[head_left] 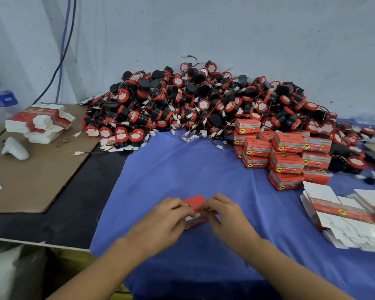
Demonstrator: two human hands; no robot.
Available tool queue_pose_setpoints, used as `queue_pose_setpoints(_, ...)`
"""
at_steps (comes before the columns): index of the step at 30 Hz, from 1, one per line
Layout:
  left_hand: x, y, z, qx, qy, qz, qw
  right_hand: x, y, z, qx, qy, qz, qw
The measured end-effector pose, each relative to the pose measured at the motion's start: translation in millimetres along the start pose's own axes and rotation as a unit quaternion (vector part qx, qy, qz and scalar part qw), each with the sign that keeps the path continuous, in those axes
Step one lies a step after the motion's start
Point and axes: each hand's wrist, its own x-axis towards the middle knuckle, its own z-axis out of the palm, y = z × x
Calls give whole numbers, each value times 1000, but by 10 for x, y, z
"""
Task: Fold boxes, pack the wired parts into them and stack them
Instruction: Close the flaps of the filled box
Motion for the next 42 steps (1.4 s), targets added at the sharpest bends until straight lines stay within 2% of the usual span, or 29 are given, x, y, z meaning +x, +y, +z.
queue_pose_setpoints(3,-19,37,70,-140,48,-109,983,-10,18,30,5,9,7,1000)
queue_pose_setpoints(6,-48,31,141,-295,156,-216,917,6,38,53,104,60,94,988)
queue_pose_setpoints(9,-79,7,257,-310,207,-286,883,-22,54,91,212,82,215,950)
queue_pose_setpoints(12,-88,-1,360,-360,207,-311,855,-64,93,131,238,85,233,939)
queue_pose_setpoints(16,-138,-27,364,-342,189,-288,874,-117,117,125,311,116,216,918)
queue_pose_setpoints(18,-154,-17,354,-325,178,-264,891,-148,115,144,282,121,193,932)
queue_pose_setpoints(21,-157,-6,357,-247,175,-198,932,-182,122,181,204,121,145,960)
queue_pose_setpoints(29,-205,-19,282,-160,131,-125,970,-225,174,184,148,118,94,977)
queue_pose_setpoints(34,-293,29,366,-105,100,-116,983,-315,221,185,126,109,42,985)
queue_pose_setpoints(39,-231,97,456,17,151,-99,983,-306,219,136,-1,90,-53,994)
queue_pose_setpoints(42,-214,115,439,26,104,-109,988,-277,202,105,-50,88,-57,993)
